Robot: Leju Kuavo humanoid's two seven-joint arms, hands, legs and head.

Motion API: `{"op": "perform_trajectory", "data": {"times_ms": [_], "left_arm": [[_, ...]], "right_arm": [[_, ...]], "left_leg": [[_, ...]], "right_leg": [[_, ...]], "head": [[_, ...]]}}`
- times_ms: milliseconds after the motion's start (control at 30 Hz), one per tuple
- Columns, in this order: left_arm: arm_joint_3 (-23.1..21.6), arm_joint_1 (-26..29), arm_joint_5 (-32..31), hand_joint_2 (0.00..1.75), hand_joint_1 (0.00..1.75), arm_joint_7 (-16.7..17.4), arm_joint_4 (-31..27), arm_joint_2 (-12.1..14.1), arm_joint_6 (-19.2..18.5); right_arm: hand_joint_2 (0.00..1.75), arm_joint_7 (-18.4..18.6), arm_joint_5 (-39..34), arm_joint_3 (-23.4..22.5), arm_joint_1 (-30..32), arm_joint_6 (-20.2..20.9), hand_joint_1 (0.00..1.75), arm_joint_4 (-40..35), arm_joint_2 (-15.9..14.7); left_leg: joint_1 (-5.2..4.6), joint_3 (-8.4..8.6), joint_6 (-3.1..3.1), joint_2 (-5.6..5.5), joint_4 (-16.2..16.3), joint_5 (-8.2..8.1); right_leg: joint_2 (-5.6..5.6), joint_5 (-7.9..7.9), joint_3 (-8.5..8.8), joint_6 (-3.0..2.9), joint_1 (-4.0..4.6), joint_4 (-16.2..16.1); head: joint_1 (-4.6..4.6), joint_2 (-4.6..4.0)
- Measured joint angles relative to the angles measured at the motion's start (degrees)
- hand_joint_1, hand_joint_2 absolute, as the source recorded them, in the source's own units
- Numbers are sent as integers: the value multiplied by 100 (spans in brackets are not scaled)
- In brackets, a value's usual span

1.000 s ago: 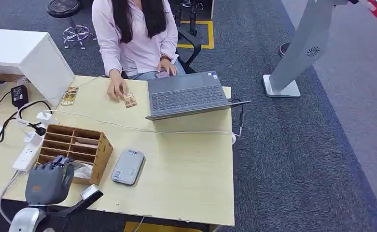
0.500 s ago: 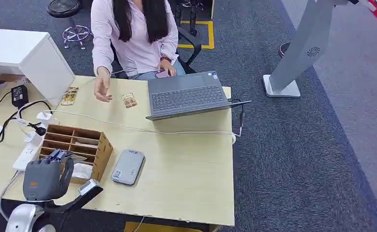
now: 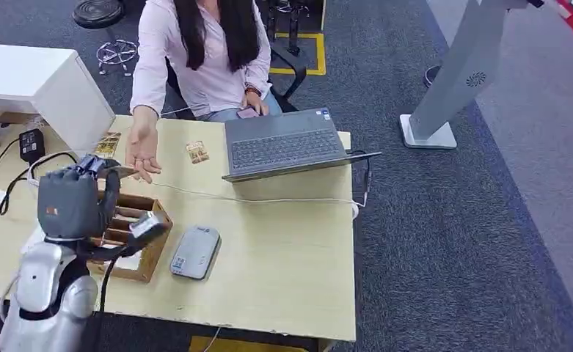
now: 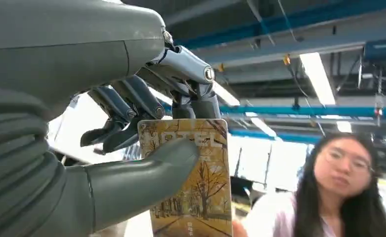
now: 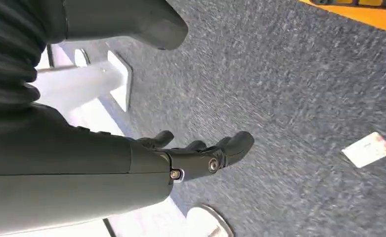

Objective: Pass the card to the sensor for recognition and then transmit it.

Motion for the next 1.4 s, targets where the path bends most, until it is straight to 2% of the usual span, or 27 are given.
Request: {"op": "perform_trajectory", "data": {"times_ms": [133,300,467,733,767,800,1033,1400], "left_arm": [[-15,-1114,-105,175,175,249,1113,-210,31],[-15,-1990,-53,175,175,328,2202,-298,-2],[-15,-2215,-16,175,175,278,2675,-346,28],[-15,-2263,111,175,175,269,3025,-363,61],[-15,-2262,122,175,42,269,3046,-363,70],[-15,-2260,133,175,0,269,3066,-361,89],[-13,-2170,209,175,0,175,3077,-363,319],[-15,-2083,227,175,0,169,3079,-363,339]], "right_arm": [[175,48,13,118,-61,7,0,2,9],[175,66,15,199,-88,31,0,4,24],[175,66,15,249,-100,33,0,4,28],[175,64,17,271,-99,33,0,4,28],[175,63,19,273,-99,33,0,4,28],[175,64,20,273,-99,33,0,4,28],[175,64,20,276,-98,24,0,4,26],[175,64,20,278,-98,15,0,4,28]], "left_leg": [[0,0,3,8,0,7],[0,0,4,10,0,8],[0,-3,3,10,-1,6],[0,-5,3,12,-1,6],[0,-6,3,11,-1,6],[0,-7,3,11,-1,6],[0,-8,4,11,-1,5],[0,-8,3,11,-1,6]], "right_leg": [[9,11,0,2,0,1],[16,10,-2,2,0,3],[19,8,-5,2,0,3],[20,8,-6,2,0,3],[20,8,-6,2,0,3],[19,8,-6,2,0,3],[19,7,-7,3,0,3],[18,7,-7,3,0,4]], "head": [[2,0],[0,0],[0,0],[0,0],[-2,0],[0,0],[0,0],[0,0]]}}
